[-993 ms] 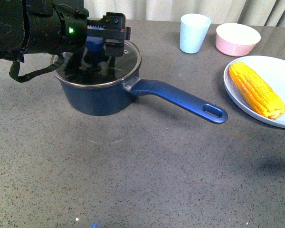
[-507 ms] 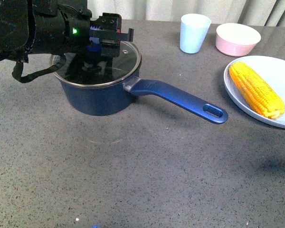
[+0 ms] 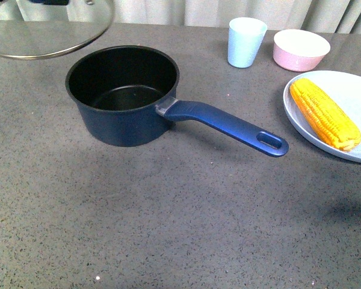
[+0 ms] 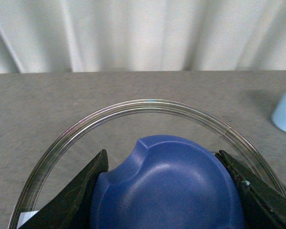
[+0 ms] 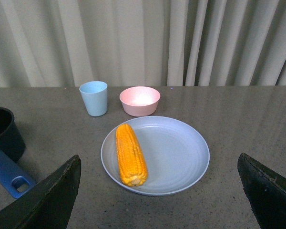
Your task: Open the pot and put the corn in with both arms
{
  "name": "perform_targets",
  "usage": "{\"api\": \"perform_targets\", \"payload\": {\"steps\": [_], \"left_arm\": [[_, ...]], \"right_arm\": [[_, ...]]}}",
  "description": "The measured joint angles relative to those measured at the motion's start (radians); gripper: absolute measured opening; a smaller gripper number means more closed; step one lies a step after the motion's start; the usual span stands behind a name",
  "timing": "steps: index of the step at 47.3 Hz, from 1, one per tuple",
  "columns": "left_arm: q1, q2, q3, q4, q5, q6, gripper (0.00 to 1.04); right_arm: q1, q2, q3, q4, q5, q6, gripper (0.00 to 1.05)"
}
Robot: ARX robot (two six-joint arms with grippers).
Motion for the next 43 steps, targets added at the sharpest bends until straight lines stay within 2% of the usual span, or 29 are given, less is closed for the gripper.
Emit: {"api": "perform_targets", "payload": {"steps": [11, 18, 30, 43], "left_arm": [[0.236, 0.067, -0.097, 0.172, 0.001, 0.027, 0.6], [0.304, 0.179, -0.141, 0.254, 0.002, 0.047, 0.6], [0.294, 0.28, -0.174, 0.333, -0.009, 0.054, 0.6], [0.226, 0.341, -0.174, 0.359, -0.023, 0.05, 0.59]], "right_arm": [[0.0, 0.0, 0.0, 0.0, 0.0, 0.0, 0.96], [0.0, 0.0, 0.0, 0.0, 0.0, 0.0, 0.96], [0.0, 0.0, 0.0, 0.0, 0.0, 0.0, 0.96], [0.0, 0.0, 0.0, 0.0, 0.0, 0.0, 0.96]]}}
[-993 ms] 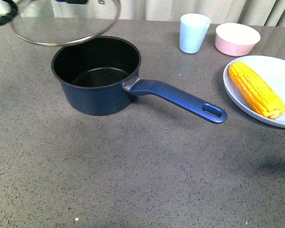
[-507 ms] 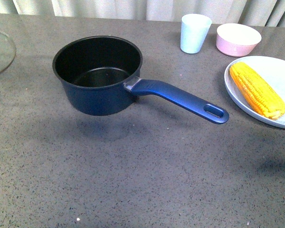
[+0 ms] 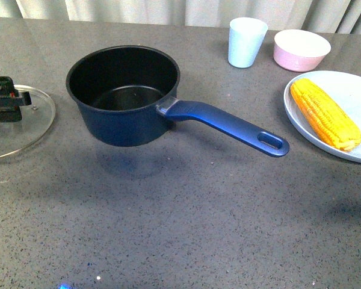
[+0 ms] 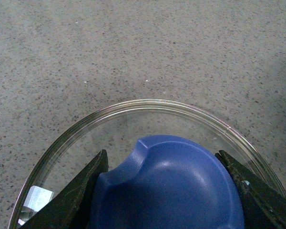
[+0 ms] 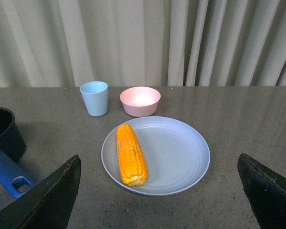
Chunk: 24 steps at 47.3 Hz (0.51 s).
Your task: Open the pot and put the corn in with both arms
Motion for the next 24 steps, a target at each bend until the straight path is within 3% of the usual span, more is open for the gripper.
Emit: {"api": "perform_targets", "payload": {"steps": [24], "left_arm": [[-0.03, 0.056, 0.001, 0.039, -0.002, -0.056, 0.59]], "right_arm": [[0.0, 0.0, 0.0, 0.0, 0.0, 0.0, 0.96]]}}
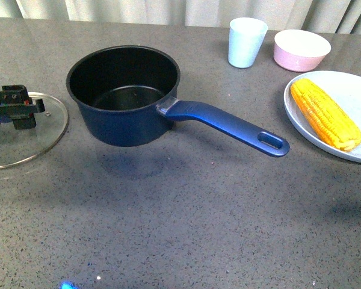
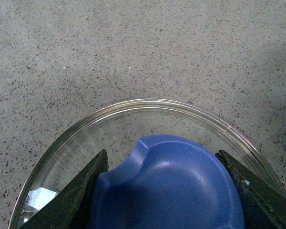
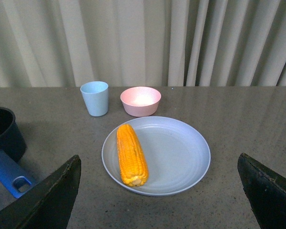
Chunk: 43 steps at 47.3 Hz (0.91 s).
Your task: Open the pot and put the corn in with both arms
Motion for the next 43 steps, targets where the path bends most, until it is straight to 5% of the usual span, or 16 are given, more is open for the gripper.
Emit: {"api": "perform_targets", "payload": {"steps": [14, 24, 43], "left_arm": [[0.0, 0.013, 0.0, 0.018, 0.004, -0.031, 0.61], [0.0, 0.018, -0.003, 0.018, 0.019, -0.04, 0.98], [0.012, -0.253, -0.206, -0.012, 0.073, -0.061, 0.96]], "right_arm": [[0.0, 0.0, 0.0, 0.0, 0.0, 0.0, 0.96], [0.0, 0.0, 0.0, 0.0, 0.0, 0.0, 0.96], [0.0, 0.0, 0.0, 0.0, 0.0, 0.0, 0.96]]}}
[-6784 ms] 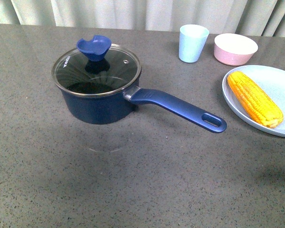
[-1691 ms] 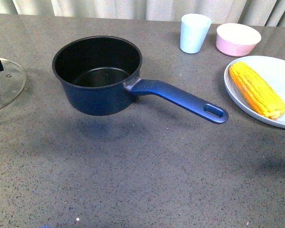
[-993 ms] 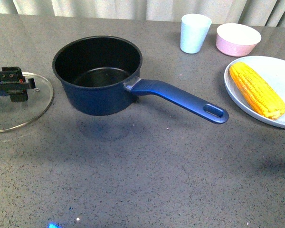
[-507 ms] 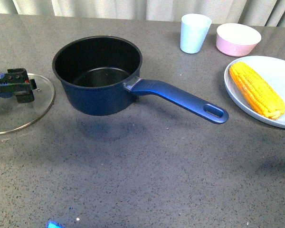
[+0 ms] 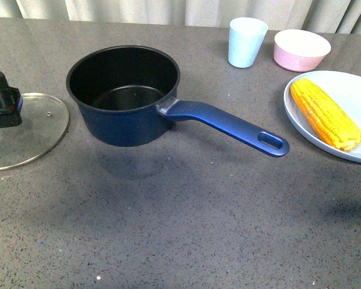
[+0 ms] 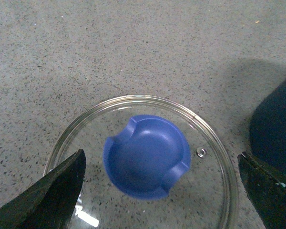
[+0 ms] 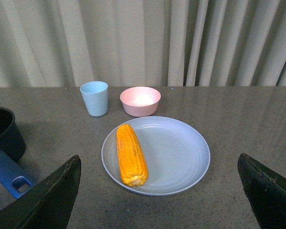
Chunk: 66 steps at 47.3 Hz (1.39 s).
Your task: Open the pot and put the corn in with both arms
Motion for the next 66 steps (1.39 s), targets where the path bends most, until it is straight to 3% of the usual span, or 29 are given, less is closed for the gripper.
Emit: {"api": "perform_targets", "payload": {"steps": [14, 19, 21, 35, 66], "left_arm": [[0.044, -0.406, -0.159, -0.135, 0.083, -0.01, 0.94], [0.038, -0.508, -0.267, 0.138, 0.053, 0.068, 0.71], [0.013, -0.551, -0.293, 0.141, 0.011, 0.08, 0.63], [-0.012, -0.815, -0.425, -0.002, 0.005, 0.1, 0.02], [-0.012, -1.366, -0.5, -0.46, 0.005, 0.104, 0.02]], "right_arm": [[0.0, 0.0, 0.0, 0.0, 0.0, 0.0, 0.96], [0.0, 0.0, 0.0, 0.0, 0.0, 0.0, 0.96], [0.0, 0.0, 0.0, 0.0, 0.0, 0.0, 0.96], [0.0, 0.0, 0.0, 0.0, 0.0, 0.0, 0.96], [0.0, 0.0, 0.0, 0.0, 0.0, 0.0, 0.96]]}}
